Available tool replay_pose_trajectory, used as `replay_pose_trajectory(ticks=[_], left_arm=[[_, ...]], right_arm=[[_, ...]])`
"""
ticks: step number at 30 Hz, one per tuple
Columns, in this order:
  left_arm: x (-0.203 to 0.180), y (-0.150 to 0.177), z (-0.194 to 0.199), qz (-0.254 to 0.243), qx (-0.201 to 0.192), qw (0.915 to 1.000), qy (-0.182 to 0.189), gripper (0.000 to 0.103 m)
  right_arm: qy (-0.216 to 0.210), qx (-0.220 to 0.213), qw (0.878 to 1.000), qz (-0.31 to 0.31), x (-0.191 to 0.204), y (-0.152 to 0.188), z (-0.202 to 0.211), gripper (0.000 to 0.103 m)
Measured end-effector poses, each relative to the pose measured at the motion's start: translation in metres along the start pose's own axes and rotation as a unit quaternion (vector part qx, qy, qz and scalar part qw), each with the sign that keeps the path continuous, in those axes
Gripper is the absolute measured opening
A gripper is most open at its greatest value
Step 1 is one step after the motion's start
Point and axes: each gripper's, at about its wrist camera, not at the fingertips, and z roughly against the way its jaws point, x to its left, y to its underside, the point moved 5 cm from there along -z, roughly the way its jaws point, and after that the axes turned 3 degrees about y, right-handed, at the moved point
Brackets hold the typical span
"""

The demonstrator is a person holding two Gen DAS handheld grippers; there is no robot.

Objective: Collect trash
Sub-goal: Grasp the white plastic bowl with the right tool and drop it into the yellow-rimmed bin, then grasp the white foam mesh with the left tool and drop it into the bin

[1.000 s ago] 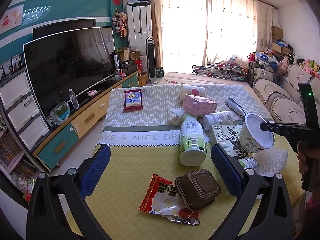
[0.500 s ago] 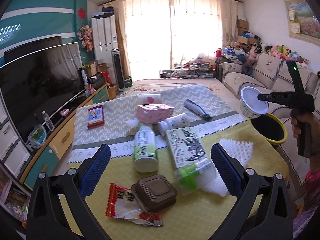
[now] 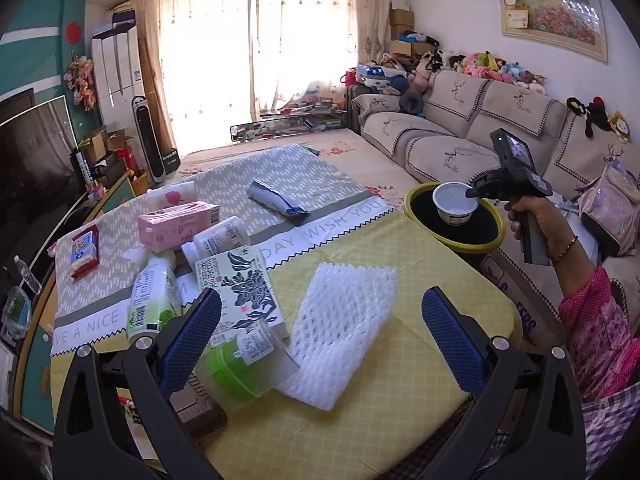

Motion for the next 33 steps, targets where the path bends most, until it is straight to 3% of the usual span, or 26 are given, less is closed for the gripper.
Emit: replay_pose_trajectory(ticks=[5,11,14,21,27,30,31,32,33], left_arm=[[-0.016,0.0,-0.017,-0.02,0.019,0.9995,0.017,0.099],[-0.03,0.003,-0.039,-0.043,0.043,0.9974,0.038,0.099],[-0.034,0.008,-0.055,-0.054,0.063,0.9959,0.036,0.099],[-0.032,0.023,-0.092,-0.072,0.111,0.991,0.024,0.097],[-0.027,0.028,-0.111,-0.063,0.137,0.9884,0.019,0.076],[-0.023,0.027,-0.115,-0.064,0.132,0.9891,-0.001,0.058],[-0.022,0.025,-0.114,-0.064,0.131,0.9893,-0.002,0.047],[-0.021,0.024,-0.115,-0.057,0.133,0.9895,0.006,0.035],[-0.018,0.023,-0.116,-0.043,0.138,0.9894,0.014,0.032]], right_arm=[[0.011,-0.004,1.0,-0.005,-0.008,0.0,-0.01,0.017],[0.005,-0.034,0.999,0.018,0.002,0.007,0.015,0.027],[-0.004,-0.051,0.998,0.033,0.009,0.015,0.033,0.035],[-0.029,-0.065,0.996,0.045,0.022,0.026,0.06,0.039],[-0.04,-0.07,0.996,0.045,0.026,0.027,0.069,0.041],[-0.047,-0.07,0.995,0.044,0.028,0.029,0.071,0.041],[-0.049,-0.07,0.995,0.044,0.03,0.031,0.073,0.041],[-0.053,-0.07,0.995,0.043,0.029,0.032,0.074,0.041],[-0.057,-0.07,0.995,0.042,0.029,0.033,0.075,0.042]])
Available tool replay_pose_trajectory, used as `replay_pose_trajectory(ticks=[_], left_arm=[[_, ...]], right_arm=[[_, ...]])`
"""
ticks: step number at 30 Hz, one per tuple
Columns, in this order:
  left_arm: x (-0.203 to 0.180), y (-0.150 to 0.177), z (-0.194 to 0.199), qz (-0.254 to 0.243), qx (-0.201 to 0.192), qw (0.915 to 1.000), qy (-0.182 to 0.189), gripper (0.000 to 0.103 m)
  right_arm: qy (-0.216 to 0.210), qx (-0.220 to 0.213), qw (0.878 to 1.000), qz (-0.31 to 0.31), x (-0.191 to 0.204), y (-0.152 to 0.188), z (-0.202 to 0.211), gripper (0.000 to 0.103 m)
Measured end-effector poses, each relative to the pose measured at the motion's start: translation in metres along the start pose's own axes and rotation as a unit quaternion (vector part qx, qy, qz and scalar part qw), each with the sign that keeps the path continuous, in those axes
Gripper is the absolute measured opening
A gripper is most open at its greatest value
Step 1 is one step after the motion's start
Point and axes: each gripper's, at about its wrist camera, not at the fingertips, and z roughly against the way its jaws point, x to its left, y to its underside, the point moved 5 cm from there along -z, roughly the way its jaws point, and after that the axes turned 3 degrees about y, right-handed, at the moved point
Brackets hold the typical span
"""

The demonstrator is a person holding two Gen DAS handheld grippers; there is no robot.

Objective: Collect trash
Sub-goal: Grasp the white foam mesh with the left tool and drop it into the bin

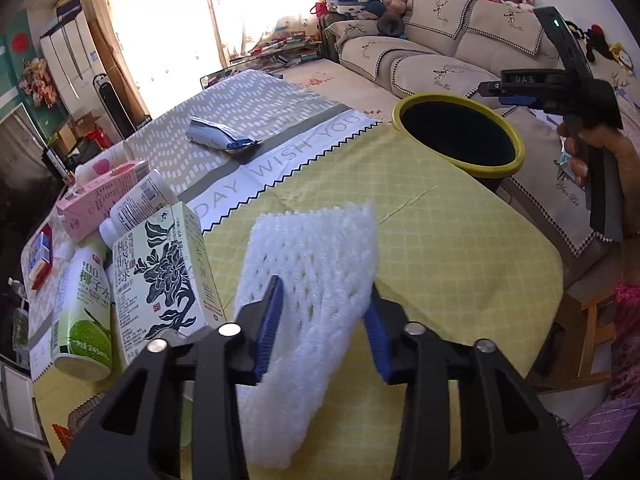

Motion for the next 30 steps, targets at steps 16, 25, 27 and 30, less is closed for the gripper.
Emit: replay_pose_trajectory(ticks=[16,25,27,30], left_arm=[[-0.01,-0.054,0.076,-0.011,-0.111,0.9938,0.007,0.011],[-0.068,-0.13,0.064,-0.025,-0.147,0.9839,0.098,0.011],[-0.094,-0.147,0.05,-0.038,-0.146,0.981,0.122,0.011],[-0.141,-0.173,0.022,-0.065,-0.137,0.9776,0.146,0.011]], right_arm=[[-0.008,-0.042,0.999,-0.007,-0.012,0.014,0.053,0.046],[0.016,-0.057,0.998,-0.031,-0.048,0.021,0.072,0.046],[0.025,-0.057,0.997,-0.035,-0.057,0.023,0.074,0.046],[0.034,-0.057,0.997,-0.046,-0.072,0.026,0.076,0.046]])
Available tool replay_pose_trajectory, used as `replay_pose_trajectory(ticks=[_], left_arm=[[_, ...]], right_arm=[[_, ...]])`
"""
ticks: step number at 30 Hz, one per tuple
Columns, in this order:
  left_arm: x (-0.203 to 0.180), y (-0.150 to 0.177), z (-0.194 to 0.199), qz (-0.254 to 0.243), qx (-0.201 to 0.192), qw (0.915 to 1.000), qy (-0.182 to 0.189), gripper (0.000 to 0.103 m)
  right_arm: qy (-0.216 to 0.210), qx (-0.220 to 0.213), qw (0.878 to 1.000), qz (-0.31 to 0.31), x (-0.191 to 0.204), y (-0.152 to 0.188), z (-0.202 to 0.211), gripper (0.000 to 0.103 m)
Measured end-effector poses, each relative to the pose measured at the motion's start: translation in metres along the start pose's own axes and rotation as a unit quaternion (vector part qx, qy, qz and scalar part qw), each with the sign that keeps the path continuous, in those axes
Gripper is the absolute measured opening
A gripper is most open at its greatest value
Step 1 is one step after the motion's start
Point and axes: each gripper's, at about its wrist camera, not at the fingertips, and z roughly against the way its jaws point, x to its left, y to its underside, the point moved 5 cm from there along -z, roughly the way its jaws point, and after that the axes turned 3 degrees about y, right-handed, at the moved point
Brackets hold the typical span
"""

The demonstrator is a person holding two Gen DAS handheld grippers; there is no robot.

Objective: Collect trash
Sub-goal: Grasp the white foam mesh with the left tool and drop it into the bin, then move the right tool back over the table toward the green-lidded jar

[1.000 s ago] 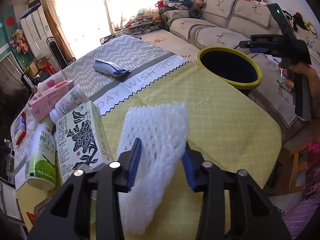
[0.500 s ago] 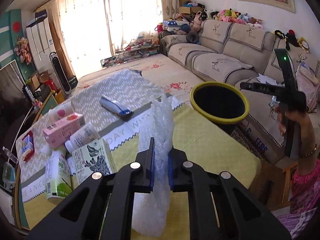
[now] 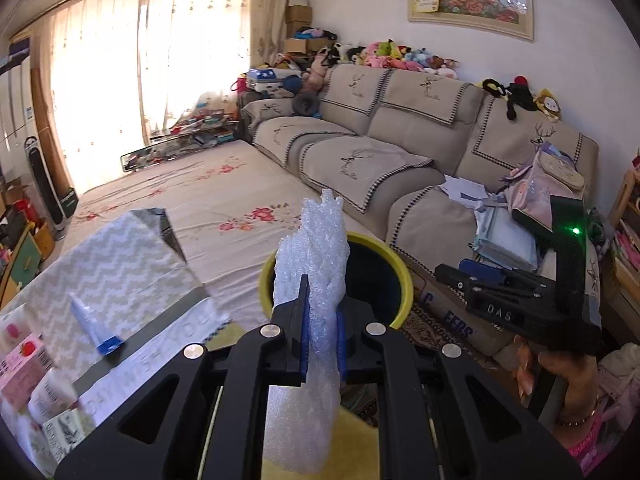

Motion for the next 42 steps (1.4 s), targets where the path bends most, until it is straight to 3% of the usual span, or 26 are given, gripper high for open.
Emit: replay_pose_trajectory(ticks=[5,12,13,14,16,19,25,28,32,36,42], left_arm=[[-0.034,-0.028,-0.08,-0.027,0.027,0.999,0.023,0.011],[-0.038,-0.046,-0.173,-0.02,0.06,0.9978,0.023,0.013],[-0.035,-0.047,-0.181,-0.018,0.059,0.998,0.017,0.021],[-0.033,-0.049,-0.19,-0.016,0.06,0.9981,0.009,0.038],[-0.026,-0.054,-0.2,-0.004,0.054,0.9985,-0.002,0.059],[-0.021,-0.059,-0.198,0.002,0.043,0.9991,-0.005,0.069],[-0.014,-0.062,-0.149,0.008,0.019,0.9997,-0.015,0.069],[-0.013,-0.061,-0.104,0.013,0.003,0.9997,-0.02,0.07],[-0.005,-0.055,-0.024,0.019,-0.037,0.9984,-0.038,0.079],[0.017,-0.034,0.058,0.02,-0.069,0.994,-0.083,0.083],[0.078,0.021,0.167,0.086,-0.088,0.9799,-0.157,0.088]], right_arm=[[0.012,0.002,1.0,-0.016,-0.025,0.001,0.002,0.046],[0.021,0.01,0.999,-0.03,-0.045,0.006,-0.001,0.049],[0.021,0.011,0.999,-0.031,-0.046,0.007,-0.002,0.05],[0.021,0.013,0.999,-0.031,-0.047,0.007,-0.002,0.05],[0.019,0.015,0.999,-0.031,-0.046,0.008,-0.003,0.05],[0.015,0.017,0.999,-0.027,-0.043,0.009,-0.003,0.05],[0.006,0.019,1.0,-0.022,-0.034,0.013,-0.002,0.051],[-0.001,0.02,1.0,-0.015,-0.026,0.014,-0.001,0.053],[-0.016,0.025,1.0,0.003,-0.007,0.019,0.0,0.054],[-0.041,0.032,0.998,0.032,0.025,0.027,0.002,0.054],[-0.091,0.048,0.991,0.089,0.09,0.048,0.008,0.055]])
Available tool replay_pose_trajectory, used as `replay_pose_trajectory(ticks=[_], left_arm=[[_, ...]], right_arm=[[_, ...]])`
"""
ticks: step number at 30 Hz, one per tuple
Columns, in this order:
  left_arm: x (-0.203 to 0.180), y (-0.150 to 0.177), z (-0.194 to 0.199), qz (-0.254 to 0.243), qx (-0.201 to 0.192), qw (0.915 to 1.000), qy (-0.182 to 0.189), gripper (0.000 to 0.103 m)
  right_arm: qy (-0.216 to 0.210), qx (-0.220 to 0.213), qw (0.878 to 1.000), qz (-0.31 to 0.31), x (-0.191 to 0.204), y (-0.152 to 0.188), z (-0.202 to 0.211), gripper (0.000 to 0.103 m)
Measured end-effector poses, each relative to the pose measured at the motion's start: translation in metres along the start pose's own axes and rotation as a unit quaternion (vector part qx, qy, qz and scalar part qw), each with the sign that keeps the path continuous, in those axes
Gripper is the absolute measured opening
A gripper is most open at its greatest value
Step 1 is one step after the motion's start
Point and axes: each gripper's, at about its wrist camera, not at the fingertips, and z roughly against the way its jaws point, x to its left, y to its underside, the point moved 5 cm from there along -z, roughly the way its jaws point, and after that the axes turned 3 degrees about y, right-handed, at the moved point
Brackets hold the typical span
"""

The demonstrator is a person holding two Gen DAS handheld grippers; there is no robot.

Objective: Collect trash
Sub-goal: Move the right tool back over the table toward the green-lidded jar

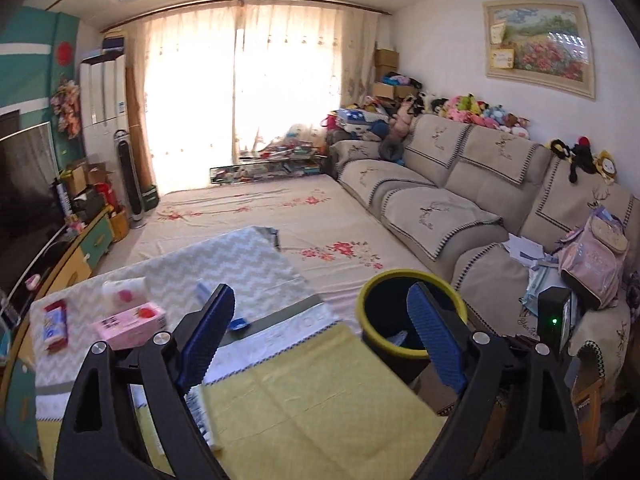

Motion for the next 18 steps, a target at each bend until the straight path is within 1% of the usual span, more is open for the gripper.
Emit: replay_pose_trajectory(ticks=[2,4,7,9,11,14,18], left_arm=[[0.031,0.014,0.024,0.015,-0.003,0.9994,-0.032,0.09],[0.062,0.029,0.05,0.035,-0.007,0.997,-0.069,0.092],[0.106,0.053,0.086,0.065,-0.014,0.9903,-0.122,0.095],[0.129,0.068,0.108,0.079,-0.017,0.9857,-0.148,0.096],[0.147,0.083,0.124,0.094,-0.017,0.9815,-0.166,0.096],[0.169,0.106,0.141,0.115,-0.017,0.9765,-0.181,0.097],[0.187,0.124,0.148,0.133,-0.01,0.9734,-0.186,0.097]], right_arm=[[-0.022,0.007,0.999,0.027,0.031,0.006,-0.001,0.056],[-0.046,0.015,0.997,0.056,0.064,0.014,-0.002,0.056],[-0.084,0.028,0.991,0.098,0.114,0.029,-0.002,0.057],[-0.11,0.032,0.987,0.117,0.145,0.038,0.001,0.057],[-0.134,0.033,0.981,0.134,0.175,0.05,0.007,0.057],[-0.169,0.029,0.973,0.157,0.216,0.064,0.02,0.057],[-0.197,0.022,0.964,0.178,0.258,0.08,0.032,0.06]])
